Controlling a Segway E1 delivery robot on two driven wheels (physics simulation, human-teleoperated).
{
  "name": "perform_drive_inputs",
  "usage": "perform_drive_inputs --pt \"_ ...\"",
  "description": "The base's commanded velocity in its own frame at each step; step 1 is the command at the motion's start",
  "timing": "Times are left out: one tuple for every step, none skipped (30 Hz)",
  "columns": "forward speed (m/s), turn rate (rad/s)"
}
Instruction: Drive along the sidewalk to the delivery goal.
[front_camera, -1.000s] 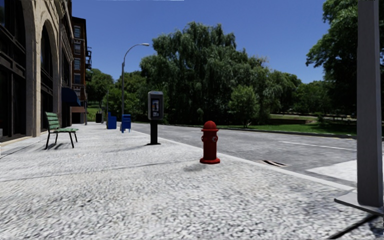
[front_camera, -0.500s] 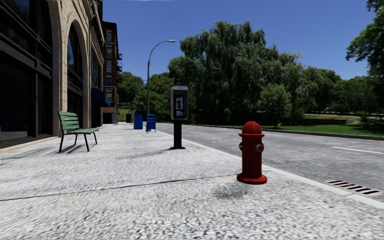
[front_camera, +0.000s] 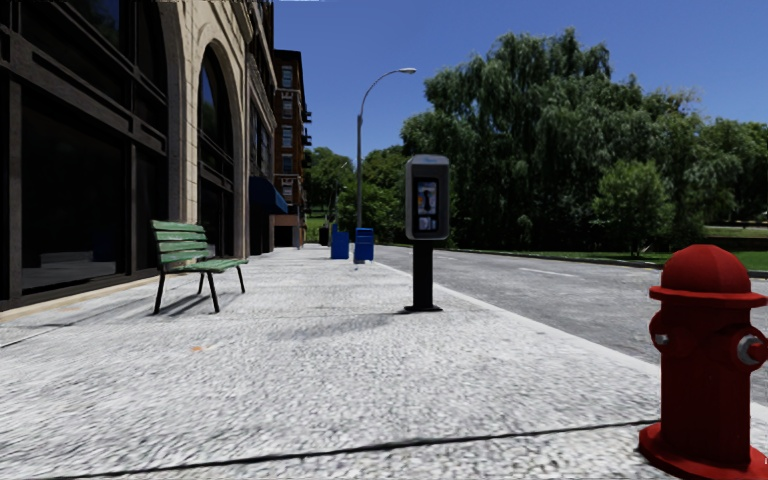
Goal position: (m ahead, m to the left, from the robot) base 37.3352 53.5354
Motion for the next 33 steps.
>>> perform_drive_inputs --pt "2.0 0.47" --pt "2.0 0.47" --pt "2.0 0.47" --pt "2.0 0.47" --pt "2.0 0.47" --pt "2.0 0.47" --pt "2.0 0.47" --pt "2.0 0.47" --pt "2.0 0.47" --pt "2.0 0.47" --pt "2.0 0.47" --pt "2.0 0.47" --pt "2.0 0.47" --pt "2.0 0.43" --pt "2.0 0.0" --pt "2.0 0.0" --pt "2.0 0.0" --pt "2.0 0.0" --pt "2.0 0.0" --pt "2.0 0.0" --pt "2.0 0.0" --pt "2.0 0.0" --pt "2.0 0.0" --pt "2.0 0.0" --pt "2.0 0.0" --pt "2.0 0.0" --pt "2.0 0.0" --pt "2.0 0.0" --pt "2.0 0.0" --pt "2.0 0.0" --pt "2.0 0.0" --pt "2.0 0.0" --pt "2.0 0.0"
